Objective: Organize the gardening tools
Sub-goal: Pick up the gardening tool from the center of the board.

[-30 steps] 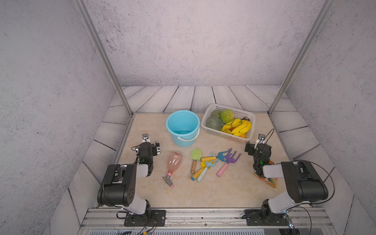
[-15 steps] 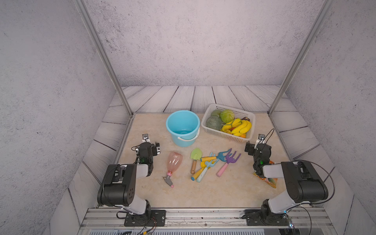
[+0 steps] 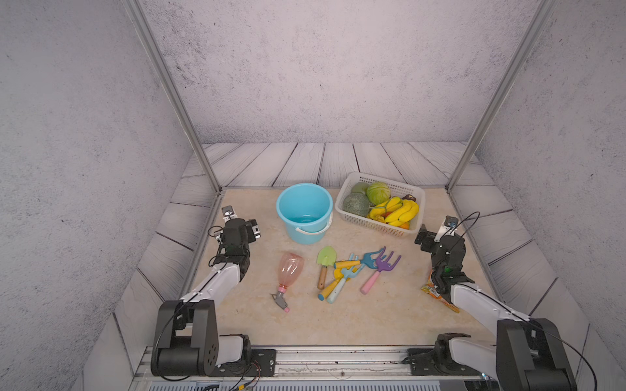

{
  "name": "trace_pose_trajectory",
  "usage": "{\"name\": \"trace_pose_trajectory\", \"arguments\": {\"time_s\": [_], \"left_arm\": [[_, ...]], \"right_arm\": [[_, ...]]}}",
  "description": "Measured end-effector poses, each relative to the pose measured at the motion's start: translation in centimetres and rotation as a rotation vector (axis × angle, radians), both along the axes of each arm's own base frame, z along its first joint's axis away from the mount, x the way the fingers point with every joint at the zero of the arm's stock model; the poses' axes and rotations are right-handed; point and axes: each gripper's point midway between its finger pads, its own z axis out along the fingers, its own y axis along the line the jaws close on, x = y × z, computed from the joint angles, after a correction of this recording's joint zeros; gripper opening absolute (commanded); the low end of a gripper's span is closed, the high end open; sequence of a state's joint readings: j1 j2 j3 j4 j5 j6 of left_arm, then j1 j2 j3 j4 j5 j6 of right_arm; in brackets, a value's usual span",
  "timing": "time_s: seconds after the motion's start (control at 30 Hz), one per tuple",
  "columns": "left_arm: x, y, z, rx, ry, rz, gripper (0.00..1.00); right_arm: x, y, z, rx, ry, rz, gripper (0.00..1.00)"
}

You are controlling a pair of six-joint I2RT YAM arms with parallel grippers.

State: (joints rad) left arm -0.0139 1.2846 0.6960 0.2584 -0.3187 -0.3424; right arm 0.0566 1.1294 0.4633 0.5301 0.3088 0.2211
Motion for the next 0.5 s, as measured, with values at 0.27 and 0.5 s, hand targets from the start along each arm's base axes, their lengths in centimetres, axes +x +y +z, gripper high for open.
{"name": "trace_pose_trajectory", "arguments": {"time_s": [0.27,0.5], "left_arm": [[-3.1,-1.3,2.4,-0.41,-0.046,0.044,0.99],[-6.6,-6.6,3.5,-0.561,0.038,-0.153,0.92]], "right_arm": [[-1.9,1.1,7.0,0.476,-0.046,-0.04,0.93],[-2.9,7.7,2.9,0.678,0.254,0.228,0.8]]}}
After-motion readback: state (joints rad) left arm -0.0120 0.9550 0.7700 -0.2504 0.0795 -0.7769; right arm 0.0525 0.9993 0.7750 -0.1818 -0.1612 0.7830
